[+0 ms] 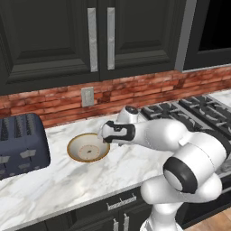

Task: Pick the cup and bowl from the counter and place them on the counter next to the sink.

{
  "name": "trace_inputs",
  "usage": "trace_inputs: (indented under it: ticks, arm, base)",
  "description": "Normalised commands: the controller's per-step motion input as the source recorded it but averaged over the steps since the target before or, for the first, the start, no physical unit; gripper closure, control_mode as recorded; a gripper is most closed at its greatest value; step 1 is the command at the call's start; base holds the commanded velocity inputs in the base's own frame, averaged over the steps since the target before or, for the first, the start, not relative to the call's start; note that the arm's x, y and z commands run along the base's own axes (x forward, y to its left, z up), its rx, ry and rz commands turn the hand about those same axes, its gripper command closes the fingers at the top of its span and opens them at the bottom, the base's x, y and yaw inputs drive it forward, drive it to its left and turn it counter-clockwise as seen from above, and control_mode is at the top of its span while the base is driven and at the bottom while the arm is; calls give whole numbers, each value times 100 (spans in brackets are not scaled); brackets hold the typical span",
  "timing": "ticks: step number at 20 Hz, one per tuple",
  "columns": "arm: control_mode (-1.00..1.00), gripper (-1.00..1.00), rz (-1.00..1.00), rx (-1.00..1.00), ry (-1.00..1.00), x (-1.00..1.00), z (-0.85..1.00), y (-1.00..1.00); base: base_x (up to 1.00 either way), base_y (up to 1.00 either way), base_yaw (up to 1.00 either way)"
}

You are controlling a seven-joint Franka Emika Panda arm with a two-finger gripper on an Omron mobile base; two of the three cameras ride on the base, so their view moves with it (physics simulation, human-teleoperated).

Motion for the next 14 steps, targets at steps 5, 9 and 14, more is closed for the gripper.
trace_inputs:
  ticks: [5, 9, 14]
  arm:
    - [-100, -100, 0, 0, 1, 16, -6, 0]
    - [-100, -100, 0, 0, 2, 18, -11, 0]
    - [-100, -100, 0, 0, 0, 19, -7, 0]
  base:
    - [0, 0, 0]
    - [0, 0, 0]
    - [0, 0, 0]
